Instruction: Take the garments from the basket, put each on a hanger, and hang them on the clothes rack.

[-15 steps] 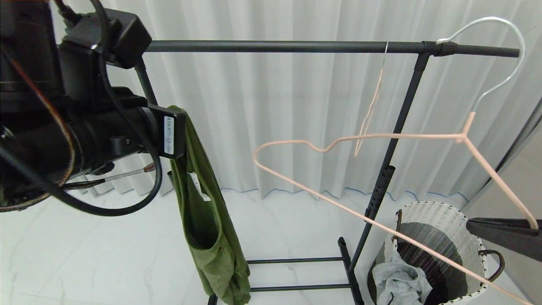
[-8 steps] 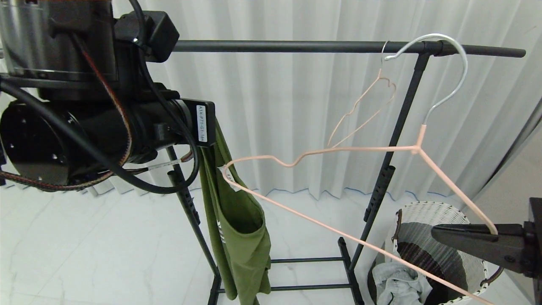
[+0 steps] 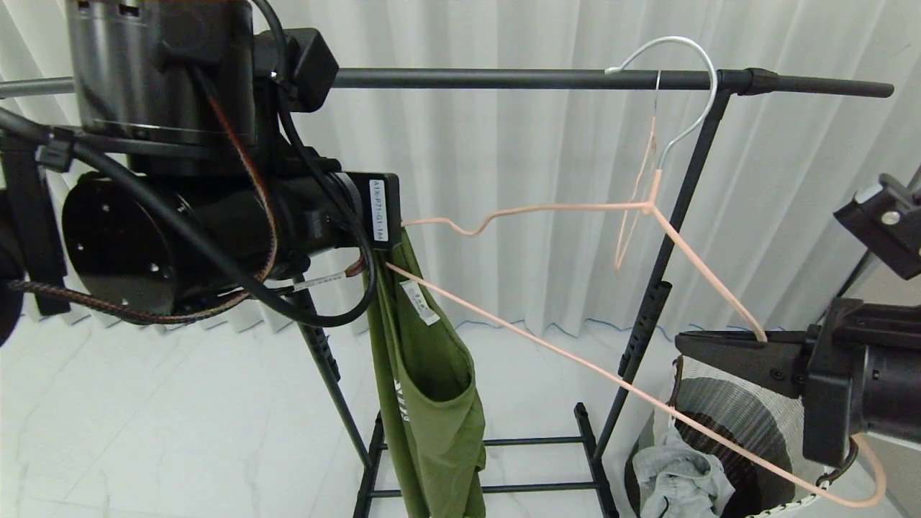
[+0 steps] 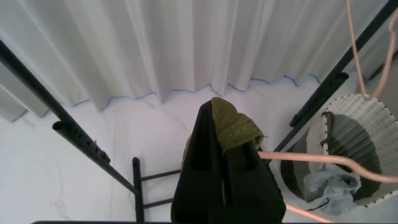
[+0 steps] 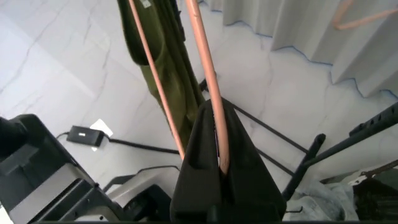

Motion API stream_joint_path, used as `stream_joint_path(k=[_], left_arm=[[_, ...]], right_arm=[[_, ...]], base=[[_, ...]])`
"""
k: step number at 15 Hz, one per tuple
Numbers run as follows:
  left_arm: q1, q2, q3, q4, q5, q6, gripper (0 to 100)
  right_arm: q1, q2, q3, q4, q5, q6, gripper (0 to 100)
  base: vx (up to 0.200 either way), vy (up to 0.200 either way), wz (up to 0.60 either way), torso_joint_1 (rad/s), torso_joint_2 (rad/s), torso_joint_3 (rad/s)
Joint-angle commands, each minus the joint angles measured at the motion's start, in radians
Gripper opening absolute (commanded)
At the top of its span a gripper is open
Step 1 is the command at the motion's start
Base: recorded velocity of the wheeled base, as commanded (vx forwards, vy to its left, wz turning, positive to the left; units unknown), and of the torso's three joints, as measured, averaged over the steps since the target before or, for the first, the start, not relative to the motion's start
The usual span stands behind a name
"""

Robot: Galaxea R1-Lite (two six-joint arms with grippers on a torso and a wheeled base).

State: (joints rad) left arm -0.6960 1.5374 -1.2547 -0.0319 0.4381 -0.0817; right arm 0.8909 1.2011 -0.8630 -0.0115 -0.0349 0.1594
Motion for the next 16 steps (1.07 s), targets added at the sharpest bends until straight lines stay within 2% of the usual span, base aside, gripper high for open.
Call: stream_joint_path(k=[1, 3, 9, 10, 11, 13, 16], left_arm=[[0.001, 0.046, -0.038, 0.0, 0.022, -0.004, 0], [0.0, 0.064, -0.065, 0.0, 0.044, -0.004, 0], [0.007, 0.07, -0.068, 0.0, 0.054, -0.023, 0], [0.023, 0.079, -0.057, 0.0, 0.102, -0.026, 0], [0.021, 0.082, -0.055, 0.0, 0.108, -0.038, 0], [0.013, 0.09, -0.055, 0.0, 0.108, -0.047, 0], [0.013, 0.105, -0.065, 0.0, 0.108, -0.052, 0]], right_arm=[[0.002, 0.023, -0.016, -0.001, 0.0, 0.012, 0], [0.016, 0.026, -0.019, 0.001, 0.0, 0.017, 0], [0.022, 0.097, -0.03, -0.002, -0.085, 0.037, 0], [0.02, 0.132, -0.034, -0.01, -0.157, 0.071, 0], [0.023, 0.16, -0.039, -0.054, -0.191, 0.117, 0], [0.03, 0.192, -0.044, -0.131, -0.197, 0.143, 0], [0.031, 0.201, -0.05, -0.148, -0.197, 0.144, 0]], base=[[0.0, 0.0, 0.0, 0.0, 0.0, 0.0], [0.0, 0.0, 0.0, 0.0, 0.0, 0.0], [0.0, 0.0, 0.0, 0.0, 0.0, 0.0], [0.0, 0.0, 0.0, 0.0, 0.0, 0.0], [0.0, 0.0, 0.0, 0.0, 0.0, 0.0], [0.0, 0.0, 0.0, 0.0, 0.0, 0.0], [0.0, 0.0, 0.0, 0.0, 0.0, 0.0]])
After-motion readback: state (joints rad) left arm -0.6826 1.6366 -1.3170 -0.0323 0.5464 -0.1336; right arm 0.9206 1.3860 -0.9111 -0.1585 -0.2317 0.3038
